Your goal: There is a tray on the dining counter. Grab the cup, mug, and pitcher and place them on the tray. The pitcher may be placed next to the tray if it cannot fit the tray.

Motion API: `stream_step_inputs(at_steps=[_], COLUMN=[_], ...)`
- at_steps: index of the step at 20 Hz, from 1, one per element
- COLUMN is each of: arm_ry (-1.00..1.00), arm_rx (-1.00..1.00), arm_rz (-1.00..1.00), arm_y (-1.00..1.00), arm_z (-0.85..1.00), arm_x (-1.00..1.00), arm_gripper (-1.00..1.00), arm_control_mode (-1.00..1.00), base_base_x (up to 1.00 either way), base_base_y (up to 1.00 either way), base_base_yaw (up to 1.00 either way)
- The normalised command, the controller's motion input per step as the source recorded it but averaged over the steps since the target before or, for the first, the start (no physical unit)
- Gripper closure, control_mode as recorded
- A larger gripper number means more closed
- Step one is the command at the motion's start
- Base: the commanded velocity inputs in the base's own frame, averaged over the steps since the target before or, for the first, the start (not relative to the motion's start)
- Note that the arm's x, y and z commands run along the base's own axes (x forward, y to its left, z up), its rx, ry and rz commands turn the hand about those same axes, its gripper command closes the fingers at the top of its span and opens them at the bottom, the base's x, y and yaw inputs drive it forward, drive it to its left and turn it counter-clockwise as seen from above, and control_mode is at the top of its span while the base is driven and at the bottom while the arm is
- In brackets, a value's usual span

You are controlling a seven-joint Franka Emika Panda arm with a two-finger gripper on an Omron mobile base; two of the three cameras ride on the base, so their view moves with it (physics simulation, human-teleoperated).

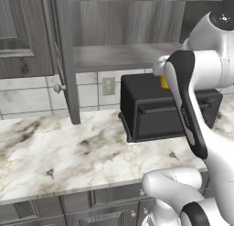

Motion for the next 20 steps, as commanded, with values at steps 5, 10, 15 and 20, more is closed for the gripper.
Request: stream_step_inputs(at_steps=[5,10,15,20], arm_ry=[0.15,0.08,-0.04,-0.01], arm_rx=[0.02,0.0,0.0,0.0], arm_rz=[0.02,0.0,0.0,0.0], arm_y=[-0.04,-0.09,0.0,0.0], arm_z=[0.0,0.0,-0.07,0.0], arm_x=[-0.37,-0.29,-0.2,-0.2], arm_gripper=[1.0,1.0,1.0,1.0], arm_control_mode=[-1.0,-1.0,-1.0,-1.0], base_base_x=[0.0,0.0,0.0,0.0], base_base_y=[0.0,0.0,0.0,0.0], base_base_yaw=[0.0,0.0,0.0,0.0])
